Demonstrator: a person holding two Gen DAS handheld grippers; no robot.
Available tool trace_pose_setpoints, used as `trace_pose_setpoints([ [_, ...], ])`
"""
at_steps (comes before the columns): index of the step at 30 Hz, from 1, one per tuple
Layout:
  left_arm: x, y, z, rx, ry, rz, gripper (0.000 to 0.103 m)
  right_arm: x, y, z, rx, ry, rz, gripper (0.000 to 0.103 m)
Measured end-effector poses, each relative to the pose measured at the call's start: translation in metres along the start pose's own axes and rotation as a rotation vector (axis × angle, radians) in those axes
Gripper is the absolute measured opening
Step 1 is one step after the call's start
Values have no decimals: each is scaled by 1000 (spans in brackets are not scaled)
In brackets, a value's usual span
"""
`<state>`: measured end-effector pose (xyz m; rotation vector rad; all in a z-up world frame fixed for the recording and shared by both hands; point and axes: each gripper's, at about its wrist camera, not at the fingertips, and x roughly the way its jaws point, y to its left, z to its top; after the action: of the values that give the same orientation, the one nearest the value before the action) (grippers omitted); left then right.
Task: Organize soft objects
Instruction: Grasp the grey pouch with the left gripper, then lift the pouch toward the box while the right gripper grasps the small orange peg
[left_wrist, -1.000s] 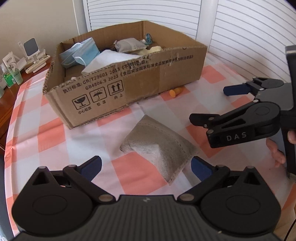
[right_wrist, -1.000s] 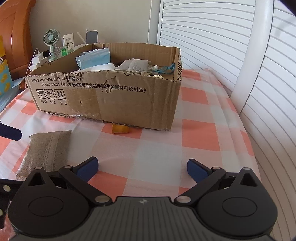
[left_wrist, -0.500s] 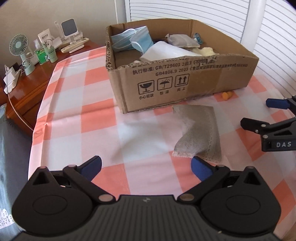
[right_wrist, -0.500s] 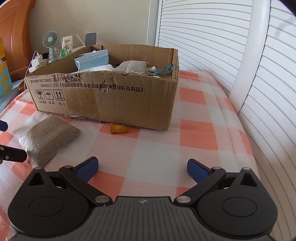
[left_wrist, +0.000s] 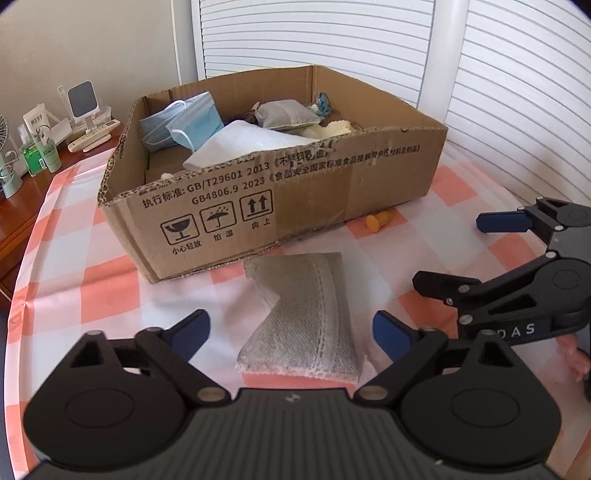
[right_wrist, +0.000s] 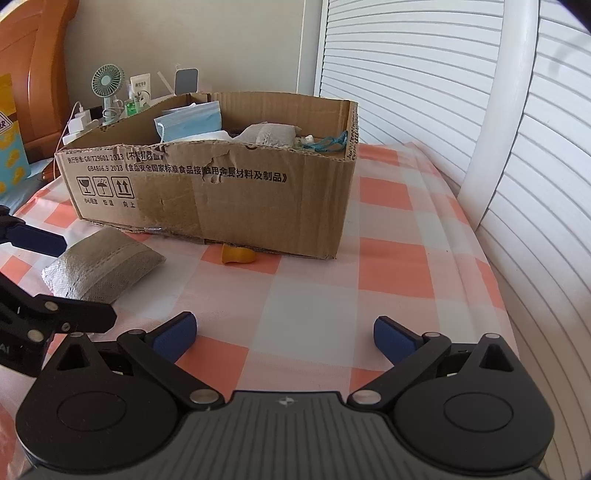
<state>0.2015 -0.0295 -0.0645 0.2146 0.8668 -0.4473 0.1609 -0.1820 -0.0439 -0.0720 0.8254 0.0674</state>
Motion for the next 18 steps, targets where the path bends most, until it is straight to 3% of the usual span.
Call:
trace_pose_setpoints([
  [1, 1, 0, 1, 3, -8, 2, 74, 0, 0, 0, -1, -1, 0, 103],
  [4, 4, -3, 0, 17, -13, -4, 64, 0, 0, 0, -1, -1, 0, 103],
  [6, 3, -4, -1, 18, -26, -20, 45, 0, 0, 0, 0, 1, -2, 103],
  [8, 1, -5, -1, 18, -39, -28, 40, 0, 2, 1, 1, 7, -5, 103],
  [10, -2, -2, -1, -3, -44, -36, 38, 0, 3, 2, -7, 15, 4, 103],
  [18, -13, 25, -9, -76, -44, 66, 38, 12, 25, 15, -53, 10, 55, 102],
])
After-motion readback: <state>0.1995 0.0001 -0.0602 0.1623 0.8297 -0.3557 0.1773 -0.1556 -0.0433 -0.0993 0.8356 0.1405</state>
